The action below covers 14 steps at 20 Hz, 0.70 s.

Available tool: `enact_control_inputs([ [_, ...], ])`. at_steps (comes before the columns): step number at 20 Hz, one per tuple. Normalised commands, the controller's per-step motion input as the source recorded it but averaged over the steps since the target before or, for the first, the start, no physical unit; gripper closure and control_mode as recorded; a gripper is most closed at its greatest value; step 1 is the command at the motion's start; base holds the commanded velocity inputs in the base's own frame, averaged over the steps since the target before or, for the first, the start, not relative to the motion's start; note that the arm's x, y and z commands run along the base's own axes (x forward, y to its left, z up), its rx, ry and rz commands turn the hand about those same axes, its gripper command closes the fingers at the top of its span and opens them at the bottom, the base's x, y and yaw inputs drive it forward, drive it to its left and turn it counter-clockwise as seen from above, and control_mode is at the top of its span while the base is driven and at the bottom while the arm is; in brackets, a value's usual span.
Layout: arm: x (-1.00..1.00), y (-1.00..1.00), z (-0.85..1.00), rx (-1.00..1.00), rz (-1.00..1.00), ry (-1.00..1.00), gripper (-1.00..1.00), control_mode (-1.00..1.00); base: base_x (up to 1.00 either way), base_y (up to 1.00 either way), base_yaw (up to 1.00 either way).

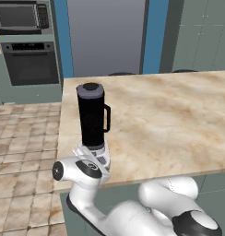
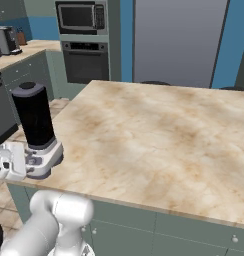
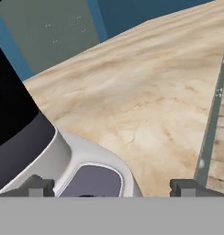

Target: Grab the garlic and onion from the fridge, place them in the blender, close the lid, and turn on the blender to create a marinade.

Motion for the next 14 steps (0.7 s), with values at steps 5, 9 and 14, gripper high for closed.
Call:
enact_control_inputs([
  [5, 0.34, 0.00, -0.16, 0.00, 0.00, -0.08, -1.00, -1.00, 0.00, 0.00, 0.00],
  [9, 0.35, 0.00, -0.26, 0.00, 0.00, -0.04, -1.00, -1.00, 0.00, 0.00, 0.00],
  [14, 0.29, 0.00, -0.17, 0.00, 0.00, -0.11, -1.00, -1.00, 0.00, 0.00, 0.00],
])
